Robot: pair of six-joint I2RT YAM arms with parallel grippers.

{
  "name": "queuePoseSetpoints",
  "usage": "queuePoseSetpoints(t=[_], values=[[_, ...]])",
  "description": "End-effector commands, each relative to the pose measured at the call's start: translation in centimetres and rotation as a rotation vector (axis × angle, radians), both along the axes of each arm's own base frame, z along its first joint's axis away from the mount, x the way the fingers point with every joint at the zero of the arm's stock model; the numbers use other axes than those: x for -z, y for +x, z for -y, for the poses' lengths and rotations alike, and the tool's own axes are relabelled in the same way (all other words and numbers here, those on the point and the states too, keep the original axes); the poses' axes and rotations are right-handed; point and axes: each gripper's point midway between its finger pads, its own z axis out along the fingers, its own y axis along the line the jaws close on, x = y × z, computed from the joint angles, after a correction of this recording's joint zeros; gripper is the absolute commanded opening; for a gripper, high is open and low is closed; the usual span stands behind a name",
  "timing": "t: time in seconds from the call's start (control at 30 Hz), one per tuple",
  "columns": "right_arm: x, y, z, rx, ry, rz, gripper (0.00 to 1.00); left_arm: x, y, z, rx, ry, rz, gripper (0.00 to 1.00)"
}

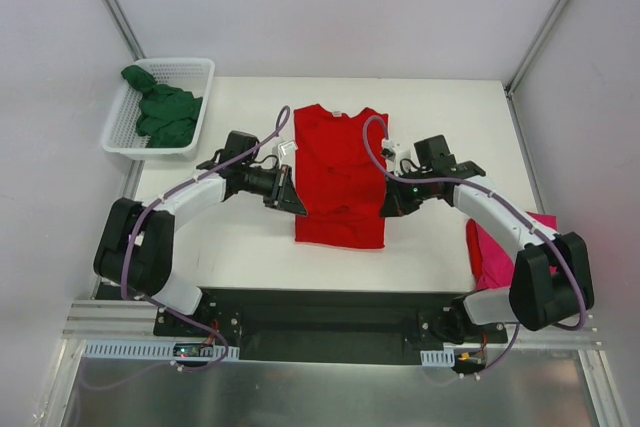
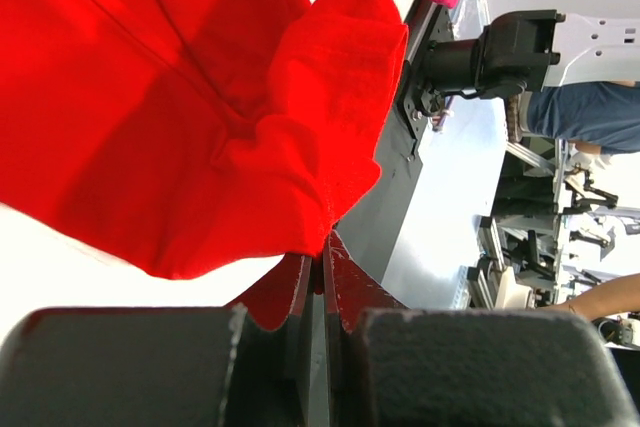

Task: Fold and stack the t-shirts
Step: Fold the folded rectangular tshirt in 1/3 of the way

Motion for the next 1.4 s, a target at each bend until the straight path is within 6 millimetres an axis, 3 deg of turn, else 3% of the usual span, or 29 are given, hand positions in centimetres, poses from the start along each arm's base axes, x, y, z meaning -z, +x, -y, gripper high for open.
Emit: queuePoseSetpoints(t=[0.0,0.27,0.63,0.97,1.37], values=[[-1.6,2.0,-0.6,-0.025,0.034,0.078,0.01,-0.8,1.2,-0.1,0.015,-0.017,0.064,0.0],[-1.3,3.4,-0.6,-0.026,0.023,0.089,0.01,-0.2,2.2,-0.1,0.025,-0.005,0.064,0.0],[-0.9,5.9,-0.6,-0.018,0.008,0.101,0.01,0.0,5.1,-0.1,0.015,0.01,0.094,0.0],[-0.6,8.3,-0.4,-0.004,0.0,0.106,0.01,0.8,6.2,0.0,0.023,0.028,0.103,0.0],[0.0,9.5,-0.6,-0.017,-0.007,0.089,0.01,1.2,8.2,-0.3,0.012,0.043,0.12,0.0]])
